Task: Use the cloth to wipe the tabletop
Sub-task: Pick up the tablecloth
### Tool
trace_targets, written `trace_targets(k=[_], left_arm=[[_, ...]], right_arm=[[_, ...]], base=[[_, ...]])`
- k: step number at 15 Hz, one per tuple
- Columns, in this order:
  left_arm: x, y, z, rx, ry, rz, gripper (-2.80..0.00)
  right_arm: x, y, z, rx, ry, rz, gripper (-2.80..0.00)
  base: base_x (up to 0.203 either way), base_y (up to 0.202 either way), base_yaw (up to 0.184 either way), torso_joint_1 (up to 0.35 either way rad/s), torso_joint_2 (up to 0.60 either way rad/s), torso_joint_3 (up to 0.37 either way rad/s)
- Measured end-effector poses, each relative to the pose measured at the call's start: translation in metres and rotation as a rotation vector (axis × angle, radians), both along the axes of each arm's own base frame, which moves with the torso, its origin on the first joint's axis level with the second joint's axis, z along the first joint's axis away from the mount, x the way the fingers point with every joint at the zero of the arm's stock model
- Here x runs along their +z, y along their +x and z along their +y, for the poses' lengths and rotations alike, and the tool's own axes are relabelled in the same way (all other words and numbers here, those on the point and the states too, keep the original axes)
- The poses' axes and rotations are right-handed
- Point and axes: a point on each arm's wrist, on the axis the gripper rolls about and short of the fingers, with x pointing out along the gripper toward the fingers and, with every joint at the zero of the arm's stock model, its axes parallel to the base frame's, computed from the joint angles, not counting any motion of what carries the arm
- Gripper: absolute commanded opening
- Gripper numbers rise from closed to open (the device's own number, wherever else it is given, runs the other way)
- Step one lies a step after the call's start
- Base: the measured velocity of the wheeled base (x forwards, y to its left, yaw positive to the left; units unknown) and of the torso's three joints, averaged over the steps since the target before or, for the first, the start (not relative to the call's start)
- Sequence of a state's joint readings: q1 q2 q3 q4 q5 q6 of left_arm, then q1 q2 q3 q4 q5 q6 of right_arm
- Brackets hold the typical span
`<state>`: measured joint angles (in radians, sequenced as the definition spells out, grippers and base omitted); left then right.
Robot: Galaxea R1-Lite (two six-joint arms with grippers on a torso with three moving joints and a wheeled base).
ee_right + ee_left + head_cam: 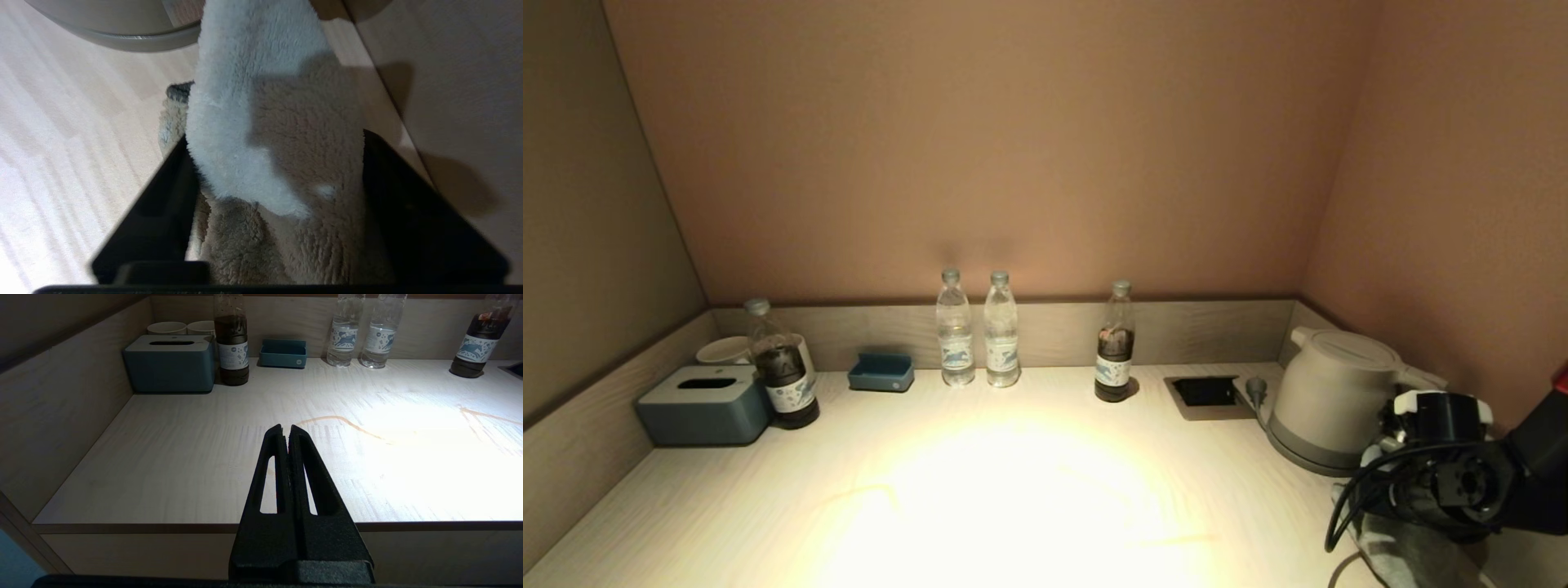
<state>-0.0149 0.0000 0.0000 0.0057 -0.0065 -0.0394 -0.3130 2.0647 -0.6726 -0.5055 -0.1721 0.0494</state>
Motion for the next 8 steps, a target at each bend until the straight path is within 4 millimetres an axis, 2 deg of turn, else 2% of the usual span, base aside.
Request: trace_targets(k=[8], left_arm=[[0.0000, 0.0000, 0.0000, 0.000, 0.000, 0.000, -2.80]], right_arm=[[-0.0082, -0.0064, 0.0051, 0.018, 0.007, -0.002, -2.80]], base=[[0.000, 0.000, 0.000, 0.000, 0.00, 0.000]])
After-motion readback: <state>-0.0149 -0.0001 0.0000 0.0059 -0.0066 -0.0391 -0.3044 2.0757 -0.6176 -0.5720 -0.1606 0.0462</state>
